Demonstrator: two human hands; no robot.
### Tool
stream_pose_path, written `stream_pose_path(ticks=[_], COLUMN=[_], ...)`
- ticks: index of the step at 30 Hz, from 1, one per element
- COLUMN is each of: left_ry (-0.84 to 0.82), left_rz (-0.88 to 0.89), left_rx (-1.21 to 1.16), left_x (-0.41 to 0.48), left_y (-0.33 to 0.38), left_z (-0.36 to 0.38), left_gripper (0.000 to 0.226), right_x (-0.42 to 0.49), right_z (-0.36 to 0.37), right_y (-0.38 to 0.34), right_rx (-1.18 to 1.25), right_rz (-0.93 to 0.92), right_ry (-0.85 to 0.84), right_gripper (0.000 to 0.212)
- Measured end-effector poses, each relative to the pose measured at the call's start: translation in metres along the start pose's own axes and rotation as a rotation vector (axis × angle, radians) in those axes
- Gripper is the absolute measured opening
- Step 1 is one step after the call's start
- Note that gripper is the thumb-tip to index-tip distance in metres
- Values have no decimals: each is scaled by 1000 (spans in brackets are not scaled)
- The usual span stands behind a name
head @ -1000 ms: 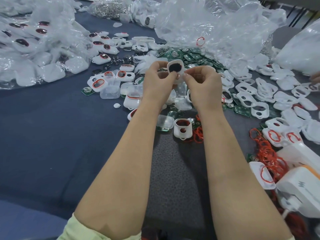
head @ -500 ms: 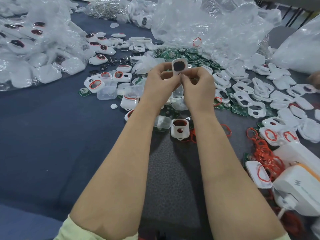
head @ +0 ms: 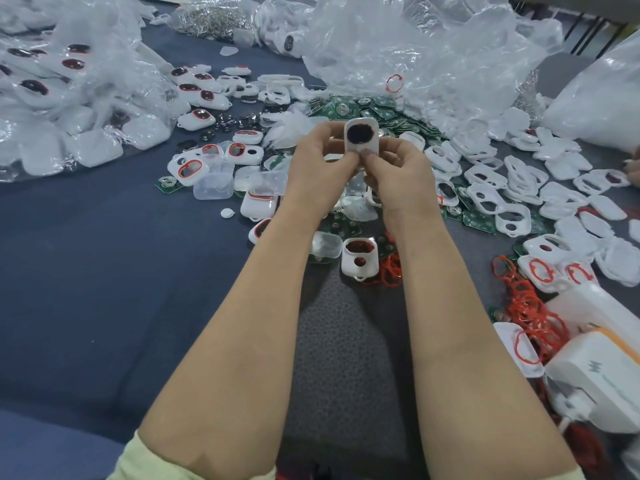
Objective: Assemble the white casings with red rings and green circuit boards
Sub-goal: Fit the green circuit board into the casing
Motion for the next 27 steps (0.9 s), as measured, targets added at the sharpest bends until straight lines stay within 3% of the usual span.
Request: stream_pose_path(ticks=[13,16,19,22,24,27], left_ry=[-4,-36,61,222,275,228], left_rz=[-73,-136,-181,-211,-208,-241], left_rx=[55,-31,-119,-215,-234,-239], left_x=[1,0,4,7,8,9], left_y=[-5,-5,-3,-2,-2,-3], left_z=[4,1,-15,-35,-40,-33], left_gripper=[26,20,21,27,26,26], right_x=[-3,-4,-5,-5,-9,-16], right_z=[-1,-3,-7,-18,-18,-10], right_y=[4,0,-9,-20,-21,-13], right_rx=[-63,-74,-10,-442,-739,-1008], right_rz=[42,39,27,-86,-69,8], right_ry=[91,16,-88,-111,-288,-554], right_gripper=[17,19,13,7,11,24])
Point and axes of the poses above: each hand's wrist, its own x-axis towards the middle knuckle, its own z-axis out of the palm, y = z × x, the point moved 3 cm from there along x, towards the middle knuckle, and after that the axes turned 6 degrees about -z, right-handed, at the moved point
